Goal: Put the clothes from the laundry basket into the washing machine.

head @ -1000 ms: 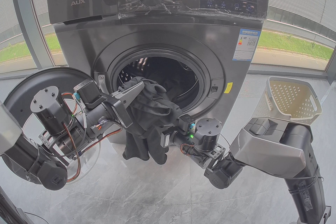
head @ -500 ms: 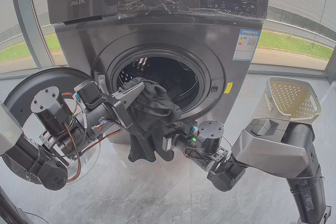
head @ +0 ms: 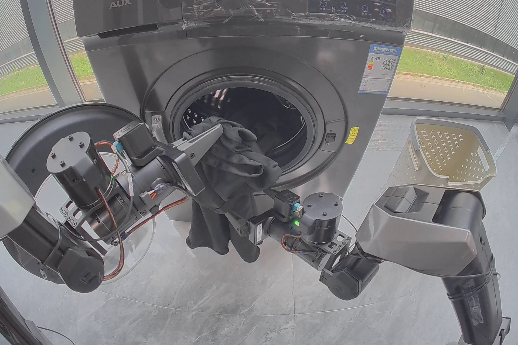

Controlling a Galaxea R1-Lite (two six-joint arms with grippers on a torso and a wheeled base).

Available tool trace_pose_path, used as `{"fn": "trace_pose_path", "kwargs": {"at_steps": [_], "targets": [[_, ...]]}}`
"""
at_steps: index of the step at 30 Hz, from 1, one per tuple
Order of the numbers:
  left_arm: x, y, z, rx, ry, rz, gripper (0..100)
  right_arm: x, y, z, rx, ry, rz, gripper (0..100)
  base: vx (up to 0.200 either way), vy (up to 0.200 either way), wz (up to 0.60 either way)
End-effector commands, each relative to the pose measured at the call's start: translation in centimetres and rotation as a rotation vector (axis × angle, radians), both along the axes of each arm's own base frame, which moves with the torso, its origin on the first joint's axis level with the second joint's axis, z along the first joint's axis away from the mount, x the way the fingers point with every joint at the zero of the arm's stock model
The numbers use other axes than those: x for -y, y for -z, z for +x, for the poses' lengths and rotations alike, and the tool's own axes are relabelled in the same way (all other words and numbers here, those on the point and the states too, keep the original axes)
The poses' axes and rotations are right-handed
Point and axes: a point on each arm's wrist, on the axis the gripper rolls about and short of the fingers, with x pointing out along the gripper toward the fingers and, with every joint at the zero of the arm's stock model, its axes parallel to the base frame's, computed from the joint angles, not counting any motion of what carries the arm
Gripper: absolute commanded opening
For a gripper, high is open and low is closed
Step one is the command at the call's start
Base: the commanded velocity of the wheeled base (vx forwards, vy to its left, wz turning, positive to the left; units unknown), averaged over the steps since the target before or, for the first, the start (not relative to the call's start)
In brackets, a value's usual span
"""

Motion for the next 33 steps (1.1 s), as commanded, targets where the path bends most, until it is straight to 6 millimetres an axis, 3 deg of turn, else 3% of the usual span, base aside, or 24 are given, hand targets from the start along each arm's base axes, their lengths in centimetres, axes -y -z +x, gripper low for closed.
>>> {"fn": "trace_pose_path", "kwargs": {"at_steps": [1, 6, 11, 12, 18, 27, 30, 31, 33], "targets": [[0.0, -0.1, -0.1, 0.002, 0.001, -0.002, 0, -0.7, 0.6, 1.0, 0.013, 0.002, 0.003, 100, 0.0, 0.0, 0.0], [0.0, -0.1, -0.1, 0.002, 0.001, -0.002, 0, -1.4, -0.3, 2.3, 0.056, 0.019, 0.04, 100, 0.0, 0.0, 0.0], [0.0, 0.0, -0.1, 0.0, 0.001, -0.001, 0, -1.5, -0.3, 2.2, 0.065, 0.024, 0.049, 100, 0.0, 0.0, 0.0], [0.0, 0.1, 0.0, -0.003, 0.001, 0.001, 0, -1.6, -0.7, 2.1, 0.072, 0.024, 0.057, 0, 0.0, 0.0, 0.0], [-0.3, 0.5, 0.3, -0.015, -0.009, 0.008, 0, -1.4, -2.4, 1.5, 0.095, 0.019, 0.09, 0, 0.0, 0.0, 0.0], [-0.3, 1.0, 0.5, -0.035, -0.014, 0.015, 0, 1.0, -5.4, -0.8, 0.079, 0.069, 0.099, 0, 0.0, 0.0, 0.0], [-0.5, 1.0, 0.6, -0.048, -0.013, 0.0, 0, 2.7, -6.3, -2.7, 0.045, 0.076, 0.069, 0, 0.0, 0.0, 0.0], [-0.5, 0.9, 0.5, -0.048, -0.007, -0.004, 100, 3.1, -6.3, -3.1, 0.036, 0.076, 0.06, 0, 0.0, 0.0, 0.0], [-0.6, 1.0, 0.5, -0.053, -0.008, -0.005, 100, 3.3, -6.3, -3.3, 0.029, 0.077, 0.053, 0, 0.0, 0.0, 0.0]]}}
